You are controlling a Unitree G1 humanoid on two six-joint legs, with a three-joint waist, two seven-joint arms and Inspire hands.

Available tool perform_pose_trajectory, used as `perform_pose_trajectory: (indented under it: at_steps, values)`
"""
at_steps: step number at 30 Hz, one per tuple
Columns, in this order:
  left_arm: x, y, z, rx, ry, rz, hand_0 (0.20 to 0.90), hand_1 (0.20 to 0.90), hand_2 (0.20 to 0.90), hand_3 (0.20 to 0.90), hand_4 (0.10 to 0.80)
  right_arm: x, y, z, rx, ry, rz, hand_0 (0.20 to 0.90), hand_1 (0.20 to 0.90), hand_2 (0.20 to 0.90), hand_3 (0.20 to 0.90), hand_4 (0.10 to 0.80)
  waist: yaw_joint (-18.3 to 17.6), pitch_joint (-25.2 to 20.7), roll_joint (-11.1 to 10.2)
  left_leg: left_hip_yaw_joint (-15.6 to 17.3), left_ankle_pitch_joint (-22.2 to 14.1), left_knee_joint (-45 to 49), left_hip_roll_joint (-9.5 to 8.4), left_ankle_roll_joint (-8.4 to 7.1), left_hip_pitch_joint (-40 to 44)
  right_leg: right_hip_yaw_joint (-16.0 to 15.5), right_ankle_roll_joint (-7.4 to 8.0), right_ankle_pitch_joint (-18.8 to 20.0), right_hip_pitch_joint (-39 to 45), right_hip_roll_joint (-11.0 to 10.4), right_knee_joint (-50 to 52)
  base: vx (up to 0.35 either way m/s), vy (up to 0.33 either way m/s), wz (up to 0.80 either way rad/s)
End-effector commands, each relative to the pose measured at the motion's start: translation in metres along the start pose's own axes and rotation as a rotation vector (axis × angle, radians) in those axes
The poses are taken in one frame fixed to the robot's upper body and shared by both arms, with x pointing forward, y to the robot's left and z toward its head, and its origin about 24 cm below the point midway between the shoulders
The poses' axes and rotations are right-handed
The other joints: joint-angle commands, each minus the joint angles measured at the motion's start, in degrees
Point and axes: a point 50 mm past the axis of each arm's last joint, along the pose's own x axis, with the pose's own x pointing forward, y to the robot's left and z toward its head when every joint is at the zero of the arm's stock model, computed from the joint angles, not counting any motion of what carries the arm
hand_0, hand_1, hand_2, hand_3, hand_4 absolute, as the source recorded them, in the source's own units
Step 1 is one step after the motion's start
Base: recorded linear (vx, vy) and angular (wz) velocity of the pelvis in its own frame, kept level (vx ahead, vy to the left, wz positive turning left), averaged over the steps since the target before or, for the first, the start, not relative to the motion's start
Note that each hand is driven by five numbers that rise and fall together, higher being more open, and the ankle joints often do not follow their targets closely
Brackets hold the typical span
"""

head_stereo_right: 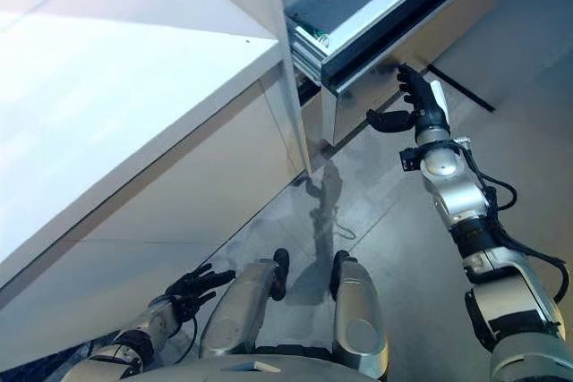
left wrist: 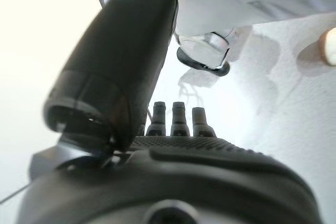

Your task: Put drinks into fridge and close the fridge

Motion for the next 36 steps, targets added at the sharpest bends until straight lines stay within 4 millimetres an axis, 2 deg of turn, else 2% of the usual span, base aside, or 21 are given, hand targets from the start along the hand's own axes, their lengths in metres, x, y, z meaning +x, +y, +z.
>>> perform_pose_trajectory:
  at_steps: [1, 5, 8, 10, 13, 17, 20, 21, 22, 23, 25, 26, 27, 28, 30, 32, 33, 35, 36]
  values:
    - [-0.004, 0.023, -0.004, 0.131, 0.020, 0.047, 0.900, 0.900, 0.900, 0.900, 0.800, 0.010, 0.058, 0.162, 0.154, -0.580, 0.231, 0.900, 0.900, 0.900, 0.900, 0.800, 6.00, -6.60, -2.49, 3.75, -1.94, -2.25, -2.48, 5.03, 0.68, 0.01, -0.70, 3.47, 4.34, 0.75, -6.65, 0.033, 0.035, 0.17]
    - [-0.004, 0.020, 0.002, 0.157, -0.001, 0.031, 0.900, 0.900, 0.900, 0.900, 0.800, 0.014, 0.064, 0.173, 0.194, -0.578, 0.225, 0.900, 0.900, 0.900, 0.900, 0.800, 7.16, -6.42, -2.47, 3.58, 0.10, -5.95, -2.32, 4.59, 1.58, -0.83, 0.15, 5.08, 4.85, 0.41, -9.89, -0.031, 0.033, 0.20]
    - [-0.003, 0.017, 0.009, 0.171, -0.028, 0.005, 0.900, 0.900, 0.900, 0.900, 0.800, 0.015, 0.061, 0.180, 0.216, -0.595, 0.205, 0.900, 0.900, 0.900, 0.900, 0.800, 7.49, -6.15, -2.50, 3.57, 0.73, -7.06, -2.43, 4.50, 1.50, -0.92, 0.68, 6.08, 4.62, -0.01, -11.39, -0.078, 0.029, 0.10]
    - [-0.004, 0.016, 0.008, 0.181, -0.036, -0.011, 0.900, 0.900, 0.900, 0.900, 0.800, 0.017, 0.052, 0.178, 0.222, -0.591, 0.156, 0.900, 0.900, 0.900, 0.900, 0.800, 7.46, -6.20, -2.65, 3.67, 0.51, -7.00, -2.50, 4.56, 1.81, -0.93, 0.90, 6.40, 5.09, -0.29, -11.87, -0.020, 0.015, 0.01]
    - [-0.004, 0.016, 0.004, 0.182, -0.022, -0.032, 0.900, 0.900, 0.900, 0.900, 0.800, 0.017, 0.044, 0.172, 0.244, -0.579, 0.115, 0.900, 0.900, 0.900, 0.900, 0.800, 7.20, -6.59, -3.07, 3.88, 0.06, -7.02, -2.41, 4.67, 2.58, -0.79, 1.04, 6.44, 5.87, -0.46, -12.19, 0.023, 0.015, 0.02]
    - [-0.006, 0.016, -0.011, 0.175, 0.018, -0.038, 0.900, 0.900, 0.900, 0.900, 0.800, 0.017, 0.019, 0.134, 0.278, -0.487, -0.003, 0.900, 0.900, 0.900, 0.900, 0.800, 5.78, -8.89, -4.36, 4.22, -0.50, -8.96, -2.26, 4.90, 5.65, 0.22, 1.56, 6.44, 8.76, -0.18, -14.36, 0.055, 0.009, 0.01]
    - [-0.008, 0.021, -0.020, 0.135, 0.041, 0.000, 0.900, 0.900, 0.900, 0.900, 0.800, 0.006, 0.011, 0.085, 0.272, -0.370, -0.033, 0.900, 0.900, 0.900, 0.900, 0.800, 4.14, -10.63, -5.03, 4.66, -0.42, -11.08, -2.01, 4.92, 7.75, 0.96, 2.00, 6.57, 10.43, 0.20, -16.16, -0.014, 0.006, -0.04]
    - [-0.009, 0.023, -0.025, 0.120, 0.045, 0.019, 0.900, 0.900, 0.900, 0.900, 0.800, -0.002, 0.011, 0.053, 0.274, -0.291, -0.027, 0.900, 0.900, 0.900, 0.900, 0.800, 3.18, -11.63, -5.28, 4.92, -0.25, -12.44, -1.92, 4.94, 8.86, 1.26, 2.26, 6.71, 11.23, 0.43, -17.26, -0.021, 0.004, -0.11]
    - [-0.010, 0.025, -0.026, 0.114, 0.045, 0.027, 0.900, 0.900, 0.900, 0.900, 0.800, -0.008, 0.011, 0.037, 0.265, -0.255, -0.029, 0.900, 0.900, 0.900, 0.900, 0.800, 2.69, -12.15, -5.40, 5.06, -0.13, -13.07, -1.83, 4.90, 9.32, 1.40, 2.39, 6.79, 11.51, 0.54, -17.73, -0.025, 0.005, -0.10]
    - [-0.011, 0.026, -0.030, 0.101, 0.045, 0.040, 0.900, 0.900, 0.900, 0.900, 0.800, -0.019, 0.011, 0.011, 0.241, -0.192, -0.024, 0.900, 0.900, 0.900, 0.900, 0.800, 1.94, -13.00, -5.57, 5.33, 0.12, -14.04, -1.69, 4.85, 10.05, 1.72, 2.62, 6.99, 11.91, 0.72, -18.41, -0.036, 0.006, -0.11]
    - [-0.013, 0.028, -0.035, 0.064, 0.039, 0.056, 0.900, 0.900, 0.900, 0.900, 0.800, -0.048, 0.007, -0.046, 0.209, -0.034, -0.017, 0.900, 0.900, 0.900, 0.900, 0.800, 0.43, -14.70, -5.80, 5.76, 0.82, -15.89, -1.44, 4.77, 11.21, 2.46, 3.05, 7.74, 12.73, 0.99, -20.32, -0.084, 0.008, -0.11]
    - [-0.015, 0.031, -0.039, 0.043, 0.042, 0.067, 0.900, 0.900, 0.900, 0.900, 0.800, -0.072, 0.003, -0.082, 0.201, 0.082, -0.023, 0.900, 0.900, 0.900, 0.900, 0.800, -0.38, -15.86, -5.83, 6.09, 1.12, -17.09, -1.15, 4.66, 12.12, 2.71, 3.35, 8.20, 13.26, 1.12, -21.47, -0.133, -0.001, -0.13]
    - [-0.018, 0.036, -0.045, 0.013, 0.044, 0.075, 0.900, 0.900, 0.900, 0.900, 0.800, -0.103, -0.001, -0.128, 0.134, 0.248, -0.043, 0.900, 0.900, 0.900, 0.900, 0.800, -1.59, -17.42, -5.89, 6.98, 1.53, -19.01, -0.72, 4.42, 13.56, 2.93, 3.91, 9.18, 14.01, 1.20, -23.34, -0.125, -0.006, -0.20]
    - [-0.018, 0.038, -0.046, 0.003, 0.042, 0.081, 0.900, 0.900, 0.900, 0.900, 0.800, -0.117, -0.003, -0.147, 0.134, 0.335, -0.056, 0.900, 0.900, 0.900, 0.900, 0.800, -2.12, -18.06, -5.91, 7.43, 1.74, -19.97, -0.50, 4.31, 14.27, 3.11, 4.12, 9.63, 14.37, 1.30, -24.17, -0.120, -0.016, -0.34]
    - [-0.020, 0.046, -0.047, -0.009, 0.047, 0.090, 0.900, 0.900, 0.900, 0.900, 0.800, -0.159, -0.001, -0.193, 0.128, 0.564, -0.060, 0.900, 0.900, 0.900, 0.900, 0.800, -3.27, -19.65, -5.93, 8.05, 2.22, -22.52, -0.13, 4.09, 15.84, 3.62, 4.60, 10.33, 14.91, 1.74, -25.75, -0.099, -0.038, -0.37]
    - [-0.021, 0.051, -0.049, 0.012, 0.057, 0.100, 0.900, 0.900, 0.900, 0.900, 0.800, -0.192, 0.002, -0.222, 0.084, 0.722, -0.050, 0.900, 0.900, 0.900, 0.900, 0.800, -3.80, -20.57, -5.90, 8.70, 2.79, -24.46, 0.15, 3.96, 16.86, 3.76, 4.87, 11.08, 15.40, 2.07, -27.31, -0.080, -0.047, -0.19]
    - [-0.021, 0.053, -0.050, 0.021, 0.063, 0.105, 0.900, 0.900, 0.900, 0.900, 0.800, -0.203, 0.003, -0.230, 0.087, 0.782, -0.053, 0.900, 0.900, 0.900, 0.900, 0.800, -3.92, -20.79, -5.91, 8.86, 3.01, -25.04, 0.22, 3.87, 17.21, 3.82, 4.95, 11.34, 15.64, 2.18, -27.84, -0.083, -0.055, -0.20]
    - [-0.022, 0.060, -0.055, 0.025, 0.082, 0.126, 0.900, 0.900, 0.900, 0.900, 0.800, -0.252, 0.005, -0.259, 0.076, 0.989, -0.027, 0.900, 0.900, 0.900, 0.900, 0.800, -4.29, -21.64, -5.80, 9.86, 4.38, -28.57, 0.84, 3.15, 18.52, 3.50, 5.49, 12.89, 16.63, 2.61, -31.35, -0.119, -0.067, -0.20]
    - [-0.022, 0.061, -0.056, 0.028, 0.086, 0.134, 0.900, 0.900, 0.900, 0.900, 0.800, -0.263, 0.006, -0.264, 0.078, 1.040, -0.028, 0.900, 0.900, 0.900, 0.900, 0.800, -4.29, -21.83, -5.71, 9.91, 4.72, -29.32, 0.95, 2.99, 18.66, 3.39, 5.54, 13.09, 16.76, 2.75, -31.91, -0.123, -0.055, -0.24]
